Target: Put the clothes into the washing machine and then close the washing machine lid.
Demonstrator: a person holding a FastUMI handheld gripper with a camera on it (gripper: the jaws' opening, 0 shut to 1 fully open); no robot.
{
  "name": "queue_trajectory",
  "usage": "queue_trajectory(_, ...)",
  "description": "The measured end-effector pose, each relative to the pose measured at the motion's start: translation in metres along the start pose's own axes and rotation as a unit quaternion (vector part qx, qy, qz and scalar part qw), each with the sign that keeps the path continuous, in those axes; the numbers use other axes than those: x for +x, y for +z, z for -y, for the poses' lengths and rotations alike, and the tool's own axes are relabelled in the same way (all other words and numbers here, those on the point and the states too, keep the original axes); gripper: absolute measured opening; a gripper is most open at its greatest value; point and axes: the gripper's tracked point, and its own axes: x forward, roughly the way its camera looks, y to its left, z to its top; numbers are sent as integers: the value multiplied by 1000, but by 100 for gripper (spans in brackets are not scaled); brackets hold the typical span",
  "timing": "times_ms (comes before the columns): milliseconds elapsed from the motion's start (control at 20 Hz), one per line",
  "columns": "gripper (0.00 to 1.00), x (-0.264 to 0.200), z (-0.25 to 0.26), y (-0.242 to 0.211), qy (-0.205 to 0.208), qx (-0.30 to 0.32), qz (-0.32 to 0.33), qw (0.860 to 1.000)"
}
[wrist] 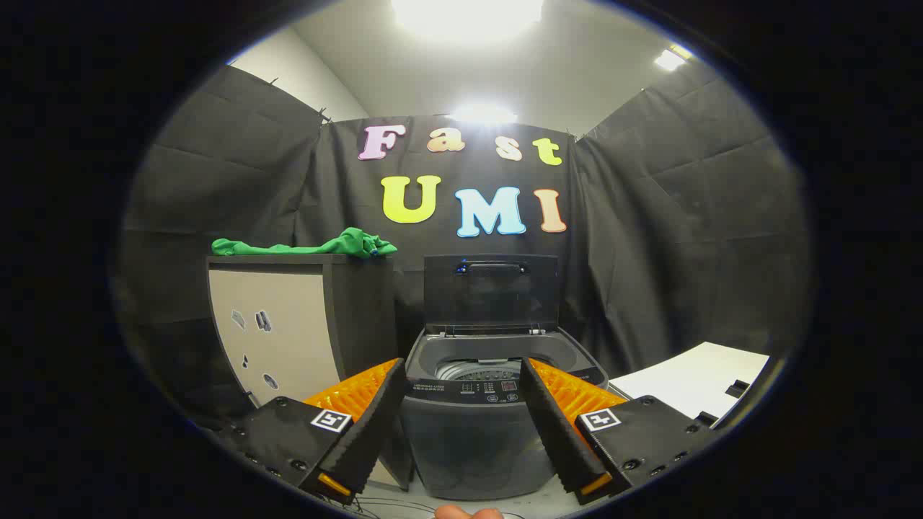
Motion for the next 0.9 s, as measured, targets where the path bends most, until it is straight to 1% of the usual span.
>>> queue_trajectory(900, 99, -3, -6, 1, -1, 5, -4, 1000)
